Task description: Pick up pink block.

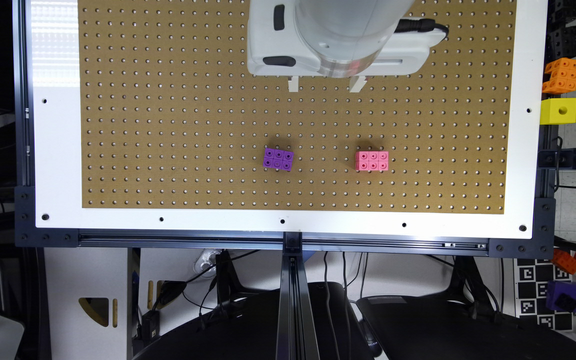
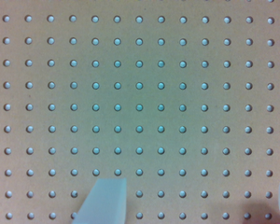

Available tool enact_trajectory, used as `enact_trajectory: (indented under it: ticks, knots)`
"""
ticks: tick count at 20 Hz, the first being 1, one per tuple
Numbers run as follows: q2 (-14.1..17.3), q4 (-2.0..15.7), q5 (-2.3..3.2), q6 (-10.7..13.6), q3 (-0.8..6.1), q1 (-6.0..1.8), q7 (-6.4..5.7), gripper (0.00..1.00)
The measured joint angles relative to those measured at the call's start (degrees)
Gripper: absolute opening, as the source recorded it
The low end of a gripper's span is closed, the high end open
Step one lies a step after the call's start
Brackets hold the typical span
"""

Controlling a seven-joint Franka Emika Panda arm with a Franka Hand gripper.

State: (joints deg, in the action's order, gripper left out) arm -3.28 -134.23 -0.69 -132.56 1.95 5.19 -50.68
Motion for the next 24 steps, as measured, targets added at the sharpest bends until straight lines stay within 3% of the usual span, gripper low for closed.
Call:
enact_trajectory:
  ticks: [6, 9, 14, 17, 19, 24]
  knots:
    - [0.00, -0.11, 0.00, 0.02, 0.00, 0.01, 0.00, 1.00]
    - [0.02, 0.02, -0.12, -0.12, 0.28, 0.52, -0.30, 1.00]
    - [0.80, 1.41, -0.14, -0.62, 2.26, 2.22, -4.04, 1.00]
    - [2.82, 3.64, -0.14, -0.81, 3.33, 2.87, -5.77, 1.00]
    - [5.47, 6.52, -0.14, -0.84, 3.99, 3.31, -6.84, 1.00]
    - [11.38, 12.81, -0.13, -0.82, 4.52, 4.11, -7.91, 1.00]
